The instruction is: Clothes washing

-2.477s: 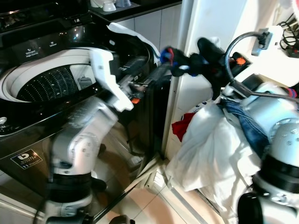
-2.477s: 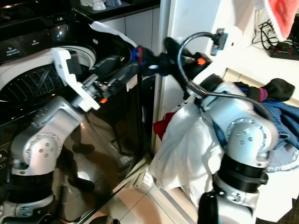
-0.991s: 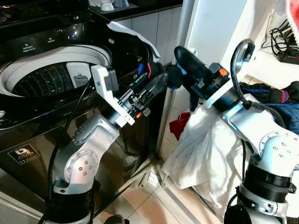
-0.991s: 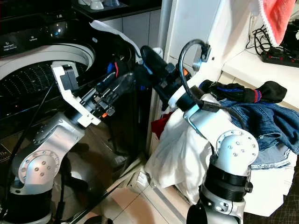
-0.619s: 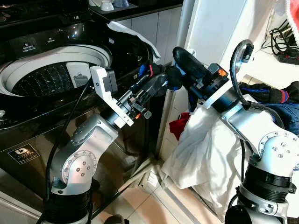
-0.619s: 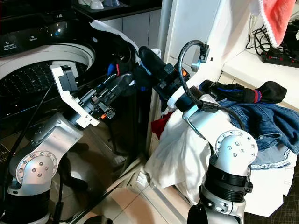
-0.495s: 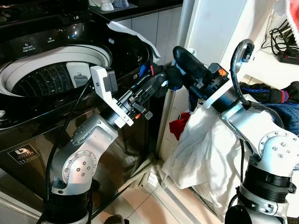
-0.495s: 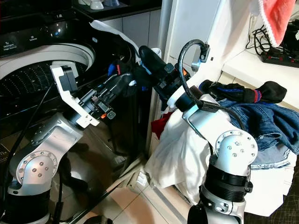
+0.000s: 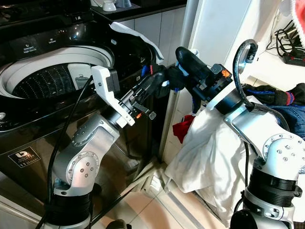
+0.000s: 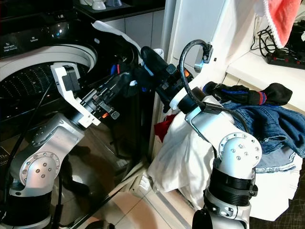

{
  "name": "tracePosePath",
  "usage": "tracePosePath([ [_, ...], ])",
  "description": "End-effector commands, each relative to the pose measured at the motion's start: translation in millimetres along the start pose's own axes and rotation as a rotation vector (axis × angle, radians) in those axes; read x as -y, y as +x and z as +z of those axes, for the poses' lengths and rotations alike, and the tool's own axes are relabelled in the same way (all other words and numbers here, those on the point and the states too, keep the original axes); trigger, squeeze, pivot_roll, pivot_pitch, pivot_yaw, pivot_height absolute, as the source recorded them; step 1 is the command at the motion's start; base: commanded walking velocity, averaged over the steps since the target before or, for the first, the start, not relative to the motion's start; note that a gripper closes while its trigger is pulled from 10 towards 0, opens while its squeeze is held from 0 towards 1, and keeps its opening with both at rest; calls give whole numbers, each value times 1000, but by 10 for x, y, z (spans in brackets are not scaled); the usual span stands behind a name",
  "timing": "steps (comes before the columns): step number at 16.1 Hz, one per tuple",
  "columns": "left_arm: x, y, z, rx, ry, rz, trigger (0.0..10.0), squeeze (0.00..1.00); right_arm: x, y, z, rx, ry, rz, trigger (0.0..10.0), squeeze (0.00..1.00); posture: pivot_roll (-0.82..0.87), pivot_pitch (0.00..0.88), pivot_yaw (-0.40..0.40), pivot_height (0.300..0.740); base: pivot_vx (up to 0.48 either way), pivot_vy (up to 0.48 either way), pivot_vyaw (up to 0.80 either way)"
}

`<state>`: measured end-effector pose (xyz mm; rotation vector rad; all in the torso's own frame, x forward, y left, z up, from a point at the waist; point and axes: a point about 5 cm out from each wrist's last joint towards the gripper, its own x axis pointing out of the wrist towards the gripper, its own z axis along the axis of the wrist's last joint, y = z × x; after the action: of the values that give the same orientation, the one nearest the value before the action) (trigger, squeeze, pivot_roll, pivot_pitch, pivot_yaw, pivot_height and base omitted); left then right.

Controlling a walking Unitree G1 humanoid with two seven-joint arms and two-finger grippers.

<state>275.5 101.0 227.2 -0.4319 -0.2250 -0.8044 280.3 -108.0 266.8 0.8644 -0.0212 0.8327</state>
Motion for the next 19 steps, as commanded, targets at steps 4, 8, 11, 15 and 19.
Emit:
tracePosePath([
  [4, -113, 65, 132, 24, 78, 80, 0, 0, -10, 19, 38, 9, -6, 4, 0, 0, 69, 0, -40, 740, 0, 0, 0],
  [8, -145, 116, 171, 39, 78, 93, 0, 0, 26, 6, 52, 30, -17, -26, 10000, 1000, 60, 0, -31, 740, 0, 0, 0],
  [11, -188, 126, 199, 42, 106, 122, 0, 0, 21, 2, 71, 38, -27, -29, 10000, 1000, 56, 0, -27, 740, 0, 0, 0],
  [15, -673, 307, 776, 82, 429, 337, 0, 0, 1, -25, 97, -15, -184, -45, 10000, 0, 62, 0, -37, 740, 0, 0, 0],
  [19, -1248, 357, 1199, -91, 885, 692, 0, 0, -82, 16, -235, -270, -414, -17, 10000, 0, 52, 0, -27, 740, 0, 0, 0],
])
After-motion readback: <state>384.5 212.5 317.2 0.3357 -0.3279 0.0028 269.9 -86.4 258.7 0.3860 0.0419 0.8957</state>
